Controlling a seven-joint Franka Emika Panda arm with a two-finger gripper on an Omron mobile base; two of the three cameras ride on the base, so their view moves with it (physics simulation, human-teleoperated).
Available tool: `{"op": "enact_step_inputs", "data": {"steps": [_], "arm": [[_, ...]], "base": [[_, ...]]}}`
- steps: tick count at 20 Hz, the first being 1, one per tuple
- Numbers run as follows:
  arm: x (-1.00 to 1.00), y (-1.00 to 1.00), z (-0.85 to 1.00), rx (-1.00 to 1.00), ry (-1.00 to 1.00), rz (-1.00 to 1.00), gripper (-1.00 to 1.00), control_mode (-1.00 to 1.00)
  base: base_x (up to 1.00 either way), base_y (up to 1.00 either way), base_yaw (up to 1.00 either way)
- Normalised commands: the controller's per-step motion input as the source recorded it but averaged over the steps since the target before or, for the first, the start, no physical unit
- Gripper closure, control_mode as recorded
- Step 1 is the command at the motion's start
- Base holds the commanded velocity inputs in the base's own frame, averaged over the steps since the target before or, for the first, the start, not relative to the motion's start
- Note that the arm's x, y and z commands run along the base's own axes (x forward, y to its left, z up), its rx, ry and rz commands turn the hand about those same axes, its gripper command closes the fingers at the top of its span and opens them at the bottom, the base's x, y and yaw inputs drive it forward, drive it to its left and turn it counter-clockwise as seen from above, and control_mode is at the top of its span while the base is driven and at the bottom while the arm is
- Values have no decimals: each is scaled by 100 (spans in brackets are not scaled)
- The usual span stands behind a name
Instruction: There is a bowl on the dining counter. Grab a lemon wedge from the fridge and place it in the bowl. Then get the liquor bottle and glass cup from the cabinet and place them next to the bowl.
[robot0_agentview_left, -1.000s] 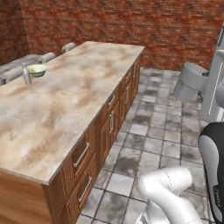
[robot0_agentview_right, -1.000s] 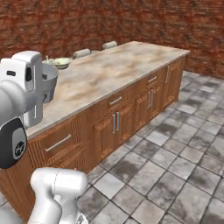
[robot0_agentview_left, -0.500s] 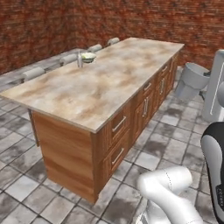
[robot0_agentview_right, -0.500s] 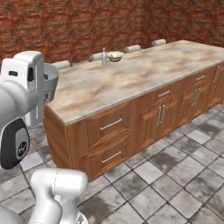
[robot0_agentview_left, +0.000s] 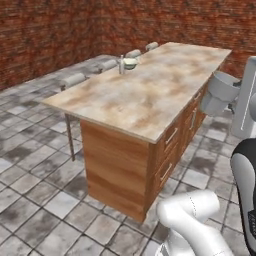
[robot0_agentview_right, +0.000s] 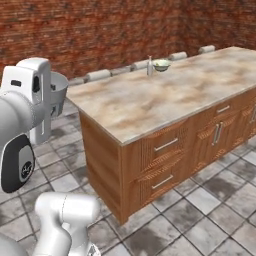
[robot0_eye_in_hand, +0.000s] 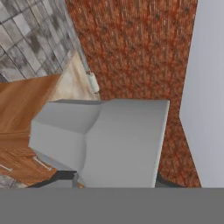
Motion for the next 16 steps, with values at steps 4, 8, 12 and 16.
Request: {"op": "enact_step_inputs", "data": {"steps": [4,8,12,16], "arm": [[0,0,0,0,0,0,100,100],[0,0,0,0,0,0,100,100],[0,0,0,0,0,0,100,100],[0,0,0,0,0,0,100,100]], "base": [[22,99,0],[43,100,0],[63,100,-5],[61,97,-17]]}}
